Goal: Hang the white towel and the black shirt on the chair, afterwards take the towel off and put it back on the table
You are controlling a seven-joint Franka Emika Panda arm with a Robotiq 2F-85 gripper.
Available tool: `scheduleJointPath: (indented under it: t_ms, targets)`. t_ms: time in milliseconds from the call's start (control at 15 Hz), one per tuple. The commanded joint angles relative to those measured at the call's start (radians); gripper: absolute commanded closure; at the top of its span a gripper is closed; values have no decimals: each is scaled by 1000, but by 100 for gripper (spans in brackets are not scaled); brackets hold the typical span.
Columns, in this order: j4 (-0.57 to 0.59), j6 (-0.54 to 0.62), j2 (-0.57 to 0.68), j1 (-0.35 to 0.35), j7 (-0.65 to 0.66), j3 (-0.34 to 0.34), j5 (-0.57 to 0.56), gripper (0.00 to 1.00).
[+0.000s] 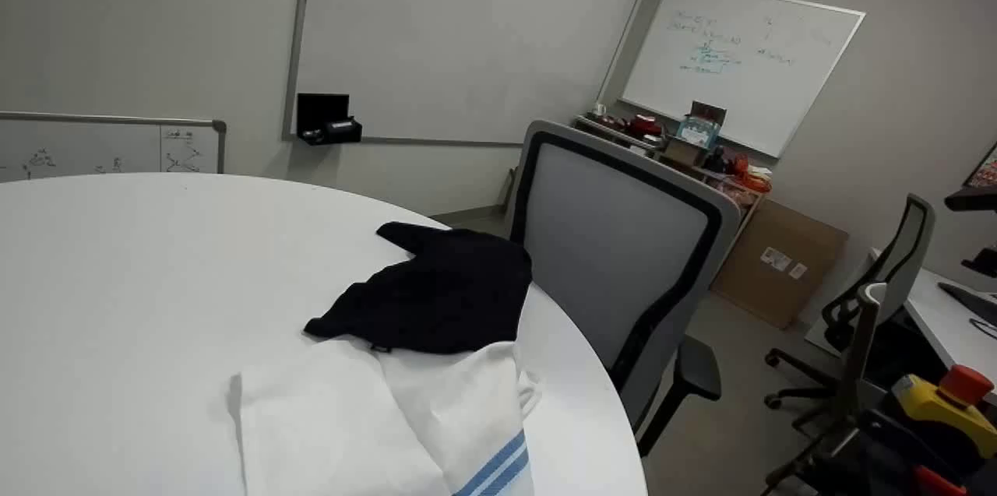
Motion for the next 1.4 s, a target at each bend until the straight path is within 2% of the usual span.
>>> scheduleJointPath:
  t_ms: [0, 533, 800, 1067, 1333]
  targets:
    - [1, -1, 2, 5, 3, -5, -4, 0]
    - [1, -1, 2, 5, 3, -5, -4, 0]
    - [21, 17, 63, -13, -2, 20, -51, 0]
    - [34, 106, 165, -28, 28, 72, -121, 0]
    - [22, 288, 293, -35, 96, 123, -183, 0]
